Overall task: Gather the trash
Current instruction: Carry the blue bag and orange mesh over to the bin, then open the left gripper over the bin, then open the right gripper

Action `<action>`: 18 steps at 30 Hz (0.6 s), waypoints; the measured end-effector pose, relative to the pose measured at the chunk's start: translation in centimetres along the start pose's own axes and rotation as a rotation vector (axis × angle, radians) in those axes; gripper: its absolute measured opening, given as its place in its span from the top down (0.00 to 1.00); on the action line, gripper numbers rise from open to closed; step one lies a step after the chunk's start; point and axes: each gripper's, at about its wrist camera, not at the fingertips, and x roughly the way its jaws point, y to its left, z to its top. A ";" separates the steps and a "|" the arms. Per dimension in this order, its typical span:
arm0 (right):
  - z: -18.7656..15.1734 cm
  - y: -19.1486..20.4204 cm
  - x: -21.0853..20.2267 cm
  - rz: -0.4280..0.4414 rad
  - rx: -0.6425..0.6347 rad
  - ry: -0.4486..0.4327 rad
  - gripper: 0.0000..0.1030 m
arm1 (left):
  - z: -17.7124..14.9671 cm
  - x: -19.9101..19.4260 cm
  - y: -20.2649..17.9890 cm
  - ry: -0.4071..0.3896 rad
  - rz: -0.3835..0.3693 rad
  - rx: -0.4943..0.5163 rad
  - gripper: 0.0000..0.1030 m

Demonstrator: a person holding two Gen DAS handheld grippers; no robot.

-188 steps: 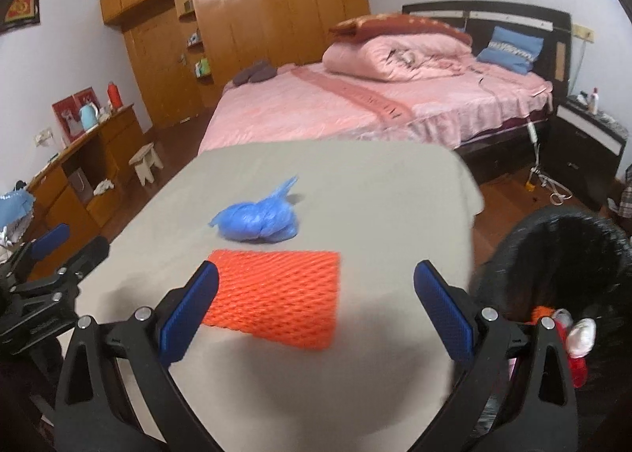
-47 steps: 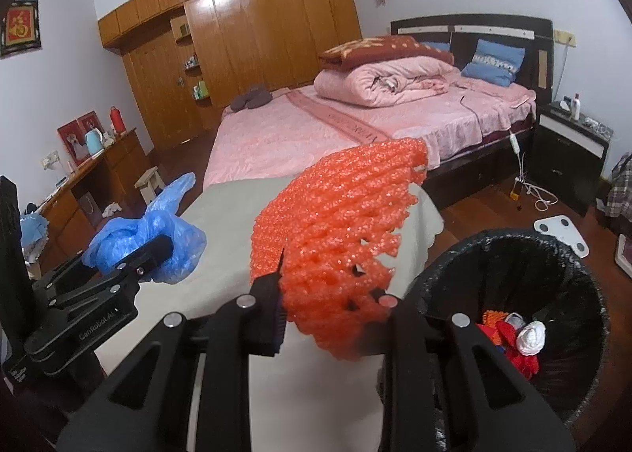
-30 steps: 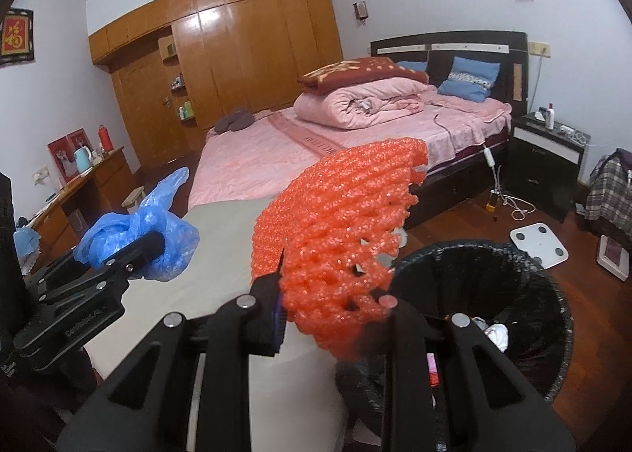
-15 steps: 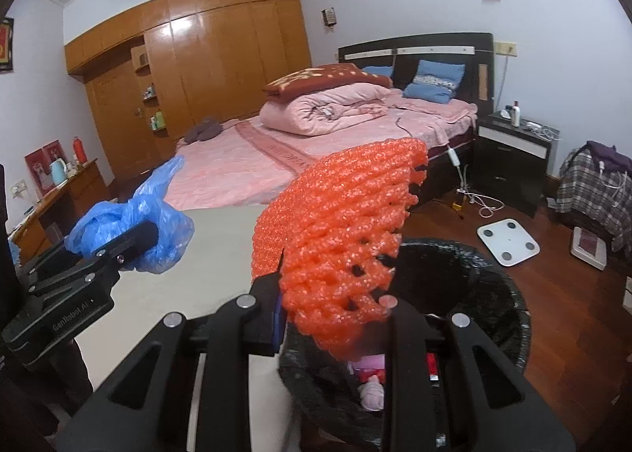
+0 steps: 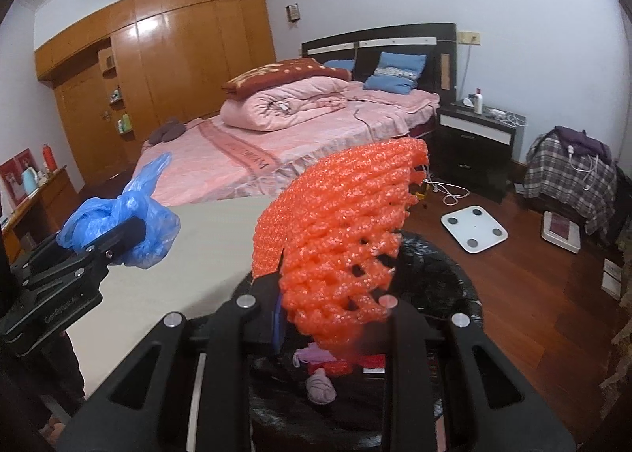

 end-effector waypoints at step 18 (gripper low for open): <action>-2.0 -5.6 3.7 -0.080 0.044 0.069 0.77 | -0.5 6.7 -5.1 0.065 -0.093 0.056 0.46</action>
